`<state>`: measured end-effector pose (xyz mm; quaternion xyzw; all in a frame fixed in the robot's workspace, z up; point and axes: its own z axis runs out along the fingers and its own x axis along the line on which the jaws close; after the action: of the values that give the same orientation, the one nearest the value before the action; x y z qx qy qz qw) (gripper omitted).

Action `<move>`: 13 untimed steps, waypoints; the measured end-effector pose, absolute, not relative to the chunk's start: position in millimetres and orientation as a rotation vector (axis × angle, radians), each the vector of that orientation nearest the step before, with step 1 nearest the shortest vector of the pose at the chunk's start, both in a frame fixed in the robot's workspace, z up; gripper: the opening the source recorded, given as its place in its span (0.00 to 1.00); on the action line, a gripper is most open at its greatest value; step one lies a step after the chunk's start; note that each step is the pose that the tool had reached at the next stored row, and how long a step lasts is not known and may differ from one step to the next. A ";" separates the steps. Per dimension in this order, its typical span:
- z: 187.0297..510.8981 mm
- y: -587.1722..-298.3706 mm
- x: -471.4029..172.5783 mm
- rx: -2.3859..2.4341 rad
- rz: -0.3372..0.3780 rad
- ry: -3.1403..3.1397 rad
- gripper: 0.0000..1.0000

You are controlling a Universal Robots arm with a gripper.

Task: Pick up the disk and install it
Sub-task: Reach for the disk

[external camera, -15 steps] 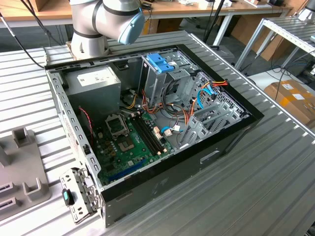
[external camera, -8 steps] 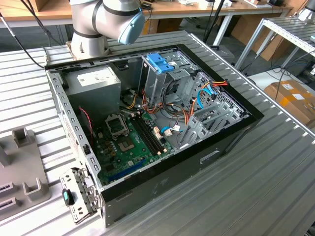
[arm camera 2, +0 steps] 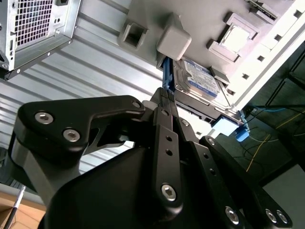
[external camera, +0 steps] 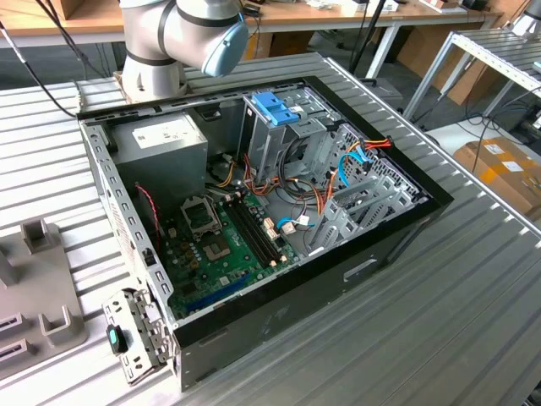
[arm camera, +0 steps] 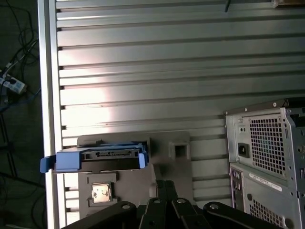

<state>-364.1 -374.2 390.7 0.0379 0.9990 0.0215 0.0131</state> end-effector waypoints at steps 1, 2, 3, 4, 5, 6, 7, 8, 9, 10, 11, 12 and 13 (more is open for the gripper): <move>390.6 -373.2 -365.1 0.118 0.067 3.112 0.11; 390.5 -372.5 -365.9 0.118 0.067 3.112 0.11; 390.4 -372.0 -366.7 0.118 0.067 3.112 0.11; 390.2 -371.4 -368.0 0.118 0.067 3.112 0.11; 390.2 -371.0 -368.8 0.118 0.067 3.113 0.11; 389.8 -370.4 -371.2 0.118 0.067 3.113 0.11; 389.6 -370.0 -373.8 0.118 0.067 3.113 0.11; 389.2 -369.4 -377.5 0.118 0.067 3.112 0.11; 389.0 -369.2 -379.4 0.118 0.067 3.112 0.11; 389.0 -369.1 -380.6 0.118 0.067 3.112 0.11; 388.8 -368.9 -382.0 0.118 0.067 3.112 0.11; 388.7 -368.8 -382.7 0.118 0.067 3.112 0.11; 388.7 -368.7 -383.4 0.118 0.067 3.112 0.11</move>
<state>-383.4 -368.7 388.7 0.0379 0.9990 0.0215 0.0131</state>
